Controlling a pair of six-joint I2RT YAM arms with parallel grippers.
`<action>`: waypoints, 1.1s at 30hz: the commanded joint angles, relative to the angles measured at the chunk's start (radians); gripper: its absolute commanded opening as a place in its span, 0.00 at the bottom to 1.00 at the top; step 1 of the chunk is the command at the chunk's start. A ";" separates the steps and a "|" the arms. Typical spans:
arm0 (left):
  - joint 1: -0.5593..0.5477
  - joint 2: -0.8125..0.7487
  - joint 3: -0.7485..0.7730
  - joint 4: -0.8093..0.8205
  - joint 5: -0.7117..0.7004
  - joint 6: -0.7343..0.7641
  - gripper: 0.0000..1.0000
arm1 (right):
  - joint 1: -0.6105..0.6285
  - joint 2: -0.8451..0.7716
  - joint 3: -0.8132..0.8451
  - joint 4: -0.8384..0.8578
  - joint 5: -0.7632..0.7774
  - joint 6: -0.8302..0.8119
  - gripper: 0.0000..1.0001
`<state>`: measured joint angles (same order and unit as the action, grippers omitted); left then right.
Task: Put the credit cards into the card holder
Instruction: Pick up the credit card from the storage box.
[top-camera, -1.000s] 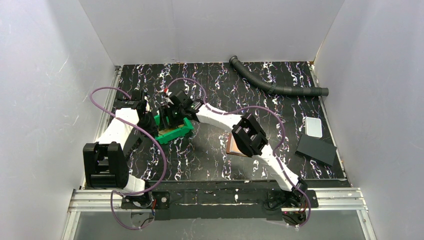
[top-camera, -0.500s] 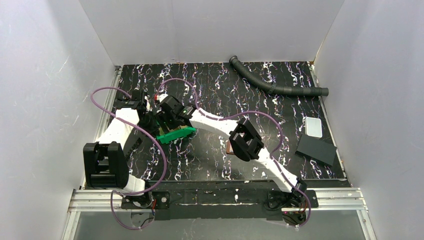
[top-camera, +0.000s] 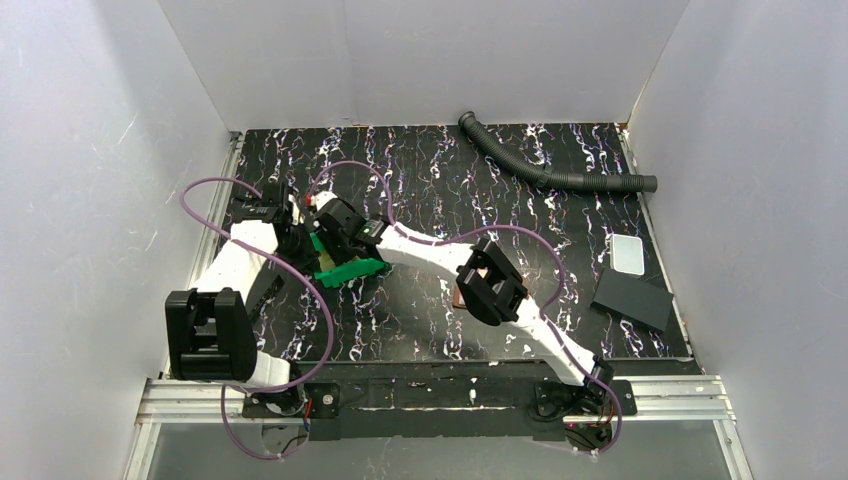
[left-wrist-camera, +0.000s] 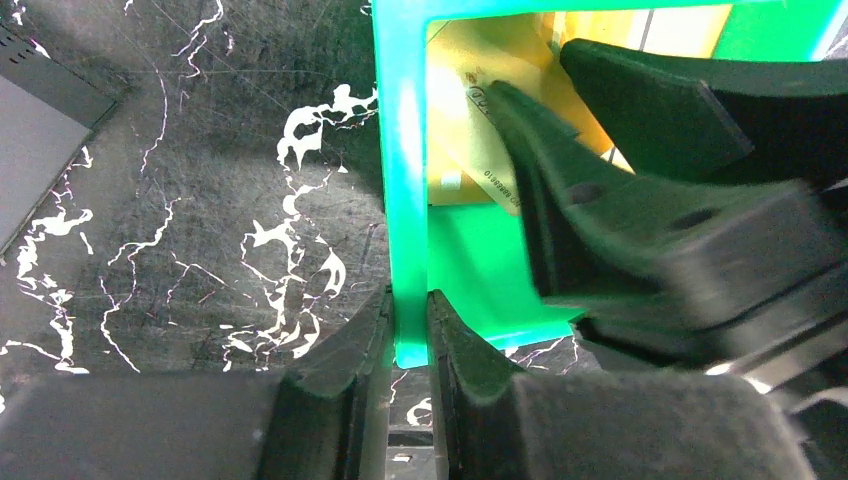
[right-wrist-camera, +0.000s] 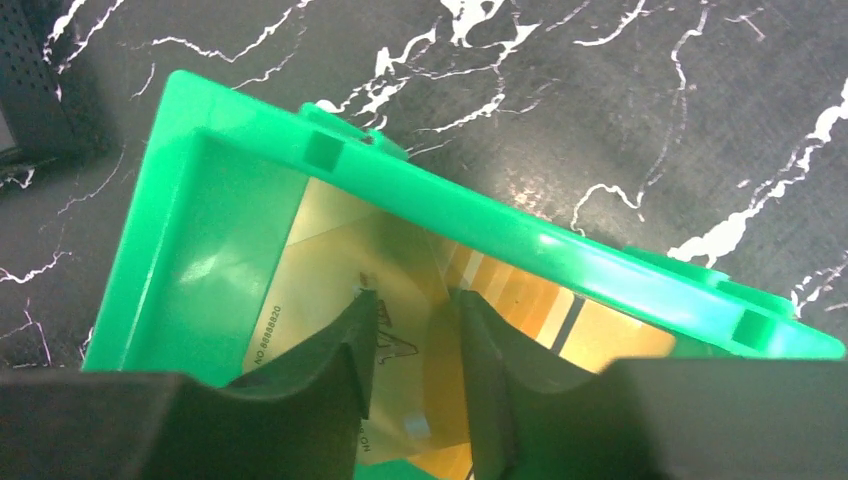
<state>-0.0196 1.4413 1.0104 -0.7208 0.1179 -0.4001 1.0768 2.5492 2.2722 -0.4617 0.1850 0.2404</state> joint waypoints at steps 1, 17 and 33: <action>-0.006 -0.019 -0.043 -0.012 0.038 -0.014 0.03 | -0.036 -0.008 -0.077 -0.122 0.016 0.074 0.33; -0.007 -0.018 -0.047 -0.022 0.048 0.003 0.03 | -0.160 -0.149 -0.183 0.048 -0.340 0.136 0.04; -0.007 -0.012 -0.045 -0.020 0.073 0.003 0.02 | -0.240 -0.248 -0.375 0.324 -0.589 0.355 0.35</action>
<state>-0.0220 1.4258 0.9813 -0.6889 0.1837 -0.4084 0.8499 2.3680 1.9010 -0.2052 -0.3355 0.5708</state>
